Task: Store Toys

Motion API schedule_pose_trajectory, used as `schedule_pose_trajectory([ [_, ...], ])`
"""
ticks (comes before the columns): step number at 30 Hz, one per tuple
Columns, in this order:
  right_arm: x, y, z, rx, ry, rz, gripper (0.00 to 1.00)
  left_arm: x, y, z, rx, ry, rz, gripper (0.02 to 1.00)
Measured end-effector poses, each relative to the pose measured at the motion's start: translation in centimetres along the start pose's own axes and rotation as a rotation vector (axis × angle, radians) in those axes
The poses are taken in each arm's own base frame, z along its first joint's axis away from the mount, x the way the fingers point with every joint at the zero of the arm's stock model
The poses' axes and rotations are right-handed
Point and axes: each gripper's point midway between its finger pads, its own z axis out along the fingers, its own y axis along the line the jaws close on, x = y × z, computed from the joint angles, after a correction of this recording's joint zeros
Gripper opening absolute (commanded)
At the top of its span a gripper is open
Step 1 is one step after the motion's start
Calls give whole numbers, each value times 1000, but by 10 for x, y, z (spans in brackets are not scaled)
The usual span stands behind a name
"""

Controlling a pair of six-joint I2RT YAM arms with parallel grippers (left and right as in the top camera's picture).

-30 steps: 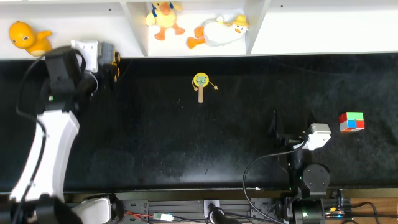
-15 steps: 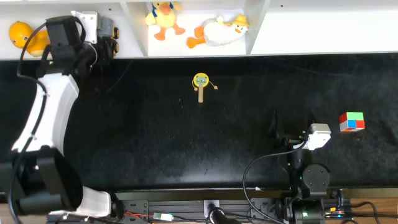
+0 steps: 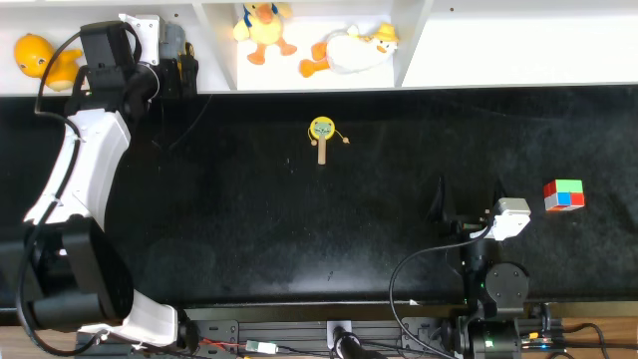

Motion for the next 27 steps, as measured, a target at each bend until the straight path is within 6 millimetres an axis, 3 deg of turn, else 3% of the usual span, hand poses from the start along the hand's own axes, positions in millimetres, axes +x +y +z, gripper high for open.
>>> schedule_pose_trajectory([
  [5,0,0,0,0,0,0,996,6,-2,-10,0,3,-1,998],
  [9,0,0,0,0,0,0,996,20,-6,-43,-6,-22,-1,998],
  [13,0,0,0,0,0,0,993,48,-11,-83,-20,-52,-2,998],
  [16,0,0,0,0,0,0,996,83,-19,-104,-17,-68,0,998],
  [18,0,0,0,0,0,0,996,89,-22,-114,-23,-179,20,998],
  [23,0,0,0,0,0,0,996,62,-37,-163,-27,-645,149,998],
  [27,0,0,0,0,0,0,996,90,-52,-179,4,-770,199,998],
])
